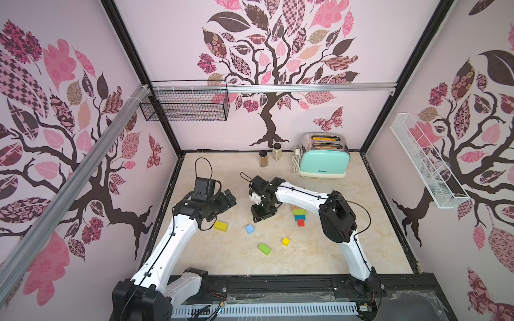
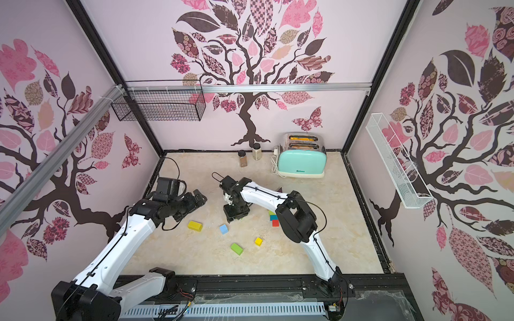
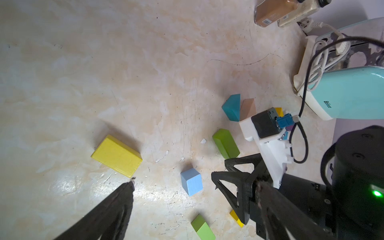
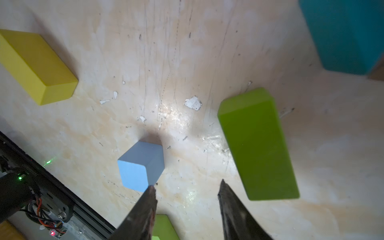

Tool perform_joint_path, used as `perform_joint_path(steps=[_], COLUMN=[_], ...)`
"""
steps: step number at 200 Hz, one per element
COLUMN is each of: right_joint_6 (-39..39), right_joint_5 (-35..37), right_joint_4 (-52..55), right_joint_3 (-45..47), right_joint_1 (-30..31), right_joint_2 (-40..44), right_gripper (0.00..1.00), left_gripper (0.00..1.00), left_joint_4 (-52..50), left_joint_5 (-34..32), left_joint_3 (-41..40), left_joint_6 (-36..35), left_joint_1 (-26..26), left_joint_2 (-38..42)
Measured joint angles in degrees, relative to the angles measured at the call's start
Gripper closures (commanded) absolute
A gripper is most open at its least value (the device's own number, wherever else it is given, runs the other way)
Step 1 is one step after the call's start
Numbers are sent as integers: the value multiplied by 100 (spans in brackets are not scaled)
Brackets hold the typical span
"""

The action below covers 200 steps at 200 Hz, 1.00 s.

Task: Assemble a carrot with building blocks
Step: Assemble the building block at the center of the board.

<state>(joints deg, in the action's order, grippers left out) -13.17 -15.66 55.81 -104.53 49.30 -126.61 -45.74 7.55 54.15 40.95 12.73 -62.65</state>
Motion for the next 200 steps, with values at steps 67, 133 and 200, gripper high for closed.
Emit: perform_joint_path(steps=[67,133,200], right_joint_6=[-505,-811,-979], right_joint_5=[511,813,813], right_joint_4=[-96,-177,-240], right_joint_3=[-238,-258,-389], right_joint_1=[-68,-190,-258], right_joint_2=[-358,-391,-514], right_gripper=[48,48,48], left_gripper=[2,2,2], left_joint_4=[-66,-162,-522], left_joint_5=[-243,-470,-535], left_joint_3=[-297,-461,-463], left_joint_6=[13,-39,52], left_joint_1=[-2,-11,-11], left_joint_2=[111,188,164])
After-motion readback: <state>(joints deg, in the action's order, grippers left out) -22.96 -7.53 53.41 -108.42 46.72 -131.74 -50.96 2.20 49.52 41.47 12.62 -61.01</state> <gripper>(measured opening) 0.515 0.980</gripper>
